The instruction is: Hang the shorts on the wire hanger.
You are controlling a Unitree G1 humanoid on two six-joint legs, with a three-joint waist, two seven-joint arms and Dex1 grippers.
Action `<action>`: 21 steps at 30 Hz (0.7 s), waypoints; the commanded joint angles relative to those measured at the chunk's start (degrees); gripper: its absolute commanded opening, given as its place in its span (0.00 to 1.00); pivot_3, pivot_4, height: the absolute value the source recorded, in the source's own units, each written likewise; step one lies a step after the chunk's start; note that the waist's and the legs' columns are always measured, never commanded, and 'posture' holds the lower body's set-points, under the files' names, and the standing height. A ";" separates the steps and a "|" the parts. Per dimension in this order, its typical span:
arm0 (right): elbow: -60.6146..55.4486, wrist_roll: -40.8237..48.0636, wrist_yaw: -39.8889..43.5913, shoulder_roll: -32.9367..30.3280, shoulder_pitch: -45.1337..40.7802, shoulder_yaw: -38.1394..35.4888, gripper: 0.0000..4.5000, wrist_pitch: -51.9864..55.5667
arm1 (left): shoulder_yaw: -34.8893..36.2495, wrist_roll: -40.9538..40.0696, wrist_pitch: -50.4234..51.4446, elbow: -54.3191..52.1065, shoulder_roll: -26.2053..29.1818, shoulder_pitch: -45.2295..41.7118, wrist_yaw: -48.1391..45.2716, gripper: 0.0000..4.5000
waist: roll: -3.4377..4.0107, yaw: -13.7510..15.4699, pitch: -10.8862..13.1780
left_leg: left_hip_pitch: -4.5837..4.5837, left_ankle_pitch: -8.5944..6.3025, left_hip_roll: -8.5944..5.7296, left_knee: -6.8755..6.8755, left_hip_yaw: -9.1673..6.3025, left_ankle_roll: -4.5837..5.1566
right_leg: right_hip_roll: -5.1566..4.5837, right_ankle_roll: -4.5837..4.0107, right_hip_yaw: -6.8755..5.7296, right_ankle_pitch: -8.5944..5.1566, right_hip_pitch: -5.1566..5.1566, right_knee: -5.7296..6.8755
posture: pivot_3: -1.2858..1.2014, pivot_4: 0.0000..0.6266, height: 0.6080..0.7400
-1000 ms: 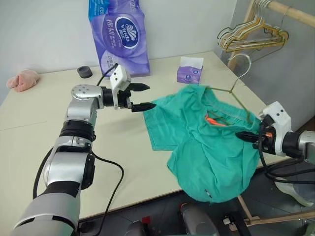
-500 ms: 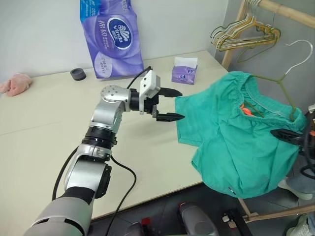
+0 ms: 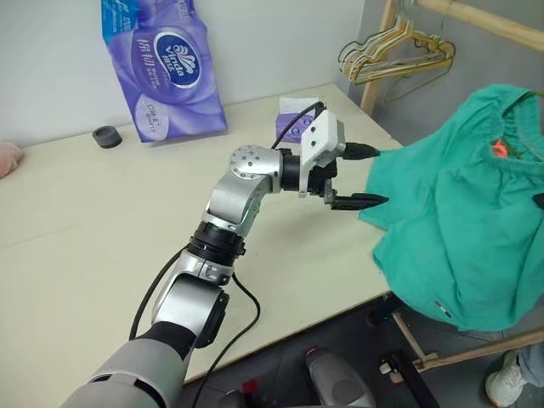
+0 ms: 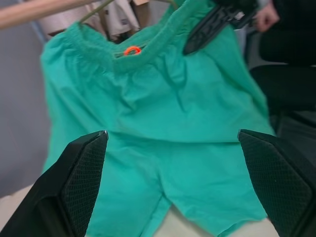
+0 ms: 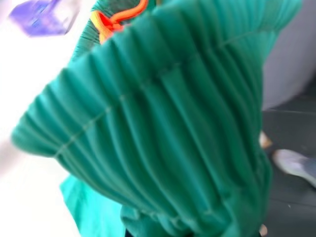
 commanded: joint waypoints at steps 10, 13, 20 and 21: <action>5.04 3.68 -12.00 -2.05 -9.15 13.66 0.00 -10.73 | -0.48 1.20 1.21 -3.54 -5.46 -3.96 11.94 0.99 | -0.05 -0.45 0.04 | 0.29 -0.04 -0.02 -0.25 0.84 0.06 | -0.06 0.37 0.84 0.01 -0.03 -0.28 | 0.33 0.21 1.00; 8.49 3.68 -11.49 -3.56 -10.76 15.61 0.00 -9.62 | -0.78 0.53 2.18 -5.17 -5.94 -4.27 12.04 0.99 | 0.00 -0.33 0.16 | 0.27 -0.05 -0.02 -0.27 0.86 0.06 | -0.06 0.37 0.87 0.01 -0.03 -0.32 | 0.33 0.21 1.00; 13.28 3.68 -14.22 -3.73 -12.34 16.42 0.00 -7.14 | -2.11 -0.58 3.14 -7.71 -7.65 -5.09 12.18 0.99 | -0.01 0.10 0.22 | 0.29 -0.06 0.00 -0.28 0.90 0.07 | -0.04 0.37 0.92 0.01 -0.03 -0.33 | 0.34 0.23 1.00; 13.22 3.68 -14.98 -3.70 -11.93 15.46 0.00 -6.86 | -2.43 -0.46 2.88 -7.83 -7.67 -5.05 11.98 0.99 | 0.00 0.18 0.22 | 0.29 -0.06 -0.01 -0.28 0.91 0.07 | -0.04 0.38 0.94 0.01 -0.03 -0.33 | 0.33 0.23 1.00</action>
